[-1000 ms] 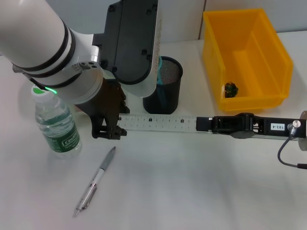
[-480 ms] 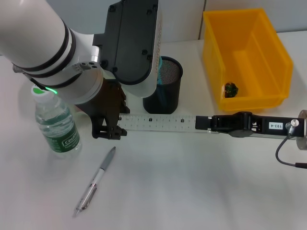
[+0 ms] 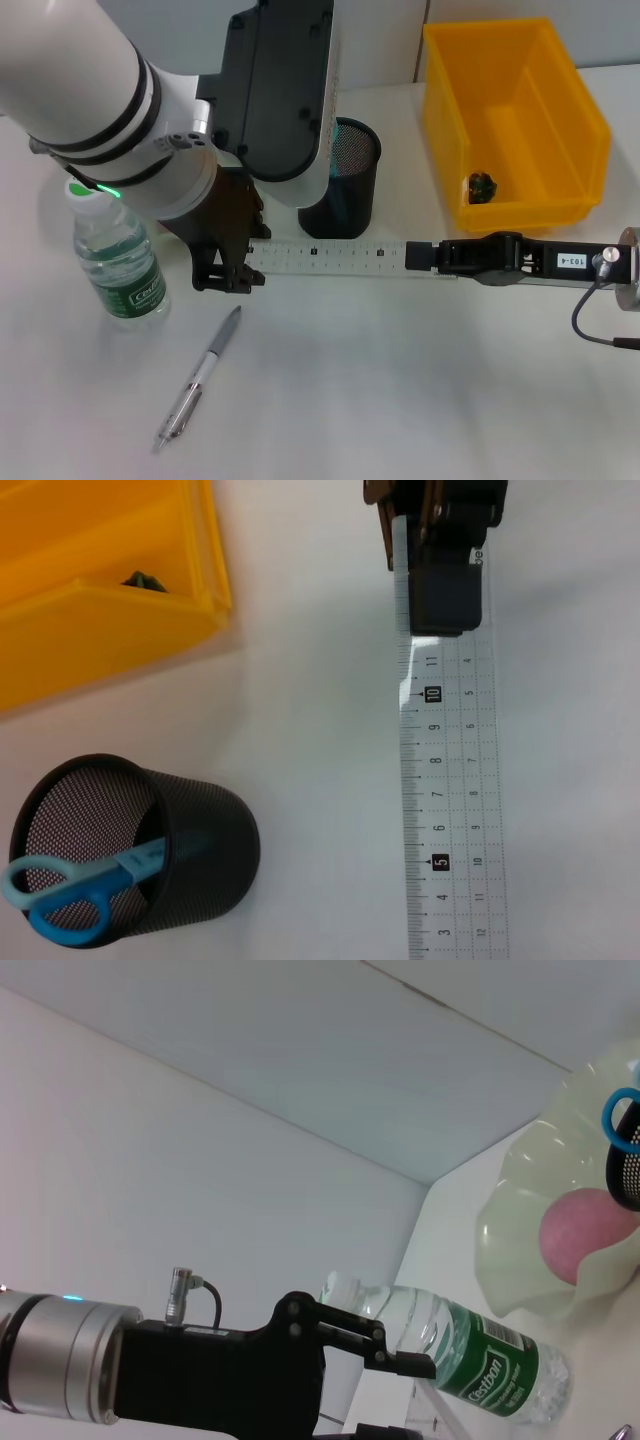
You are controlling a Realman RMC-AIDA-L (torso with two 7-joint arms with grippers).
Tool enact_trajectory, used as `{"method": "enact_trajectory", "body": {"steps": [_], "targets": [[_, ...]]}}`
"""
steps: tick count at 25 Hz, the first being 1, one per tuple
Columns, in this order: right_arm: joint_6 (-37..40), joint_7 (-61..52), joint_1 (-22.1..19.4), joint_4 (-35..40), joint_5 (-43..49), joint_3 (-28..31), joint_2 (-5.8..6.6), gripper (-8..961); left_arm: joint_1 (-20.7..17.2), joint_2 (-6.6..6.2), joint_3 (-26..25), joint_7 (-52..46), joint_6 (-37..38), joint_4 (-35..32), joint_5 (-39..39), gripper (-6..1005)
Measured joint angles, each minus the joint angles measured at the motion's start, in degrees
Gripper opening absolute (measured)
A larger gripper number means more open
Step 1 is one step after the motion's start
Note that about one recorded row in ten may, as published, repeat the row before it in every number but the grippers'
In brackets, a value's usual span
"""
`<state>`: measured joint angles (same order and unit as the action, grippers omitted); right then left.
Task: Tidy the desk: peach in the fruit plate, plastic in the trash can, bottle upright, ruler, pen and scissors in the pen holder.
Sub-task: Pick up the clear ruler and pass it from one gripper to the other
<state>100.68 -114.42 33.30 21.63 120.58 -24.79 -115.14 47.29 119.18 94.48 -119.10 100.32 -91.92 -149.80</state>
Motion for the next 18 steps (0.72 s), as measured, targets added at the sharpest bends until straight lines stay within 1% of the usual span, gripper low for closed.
{"method": "enact_trajectory", "body": {"steps": [12, 17, 18], "targets": [[-0.21, -0.28, 0.01, -0.02, 0.08, 0.01, 0.01, 58, 0.26, 0.00, 0.35, -0.64, 0.08, 0.12, 0.11, 407], [-0.38, -0.31, 0.01, -0.01, 0.16, 0.01, -0.01, 55, 0.32, 0.00, 0.35, -0.73, 0.28, -0.30, 0.07, 652], [-0.43, -0.32, 0.01, -0.02, 0.17, 0.01, -0.03, 55, 0.32, 0.00, 0.35, -0.74, 0.30, -0.35, 0.04, 666]]}}
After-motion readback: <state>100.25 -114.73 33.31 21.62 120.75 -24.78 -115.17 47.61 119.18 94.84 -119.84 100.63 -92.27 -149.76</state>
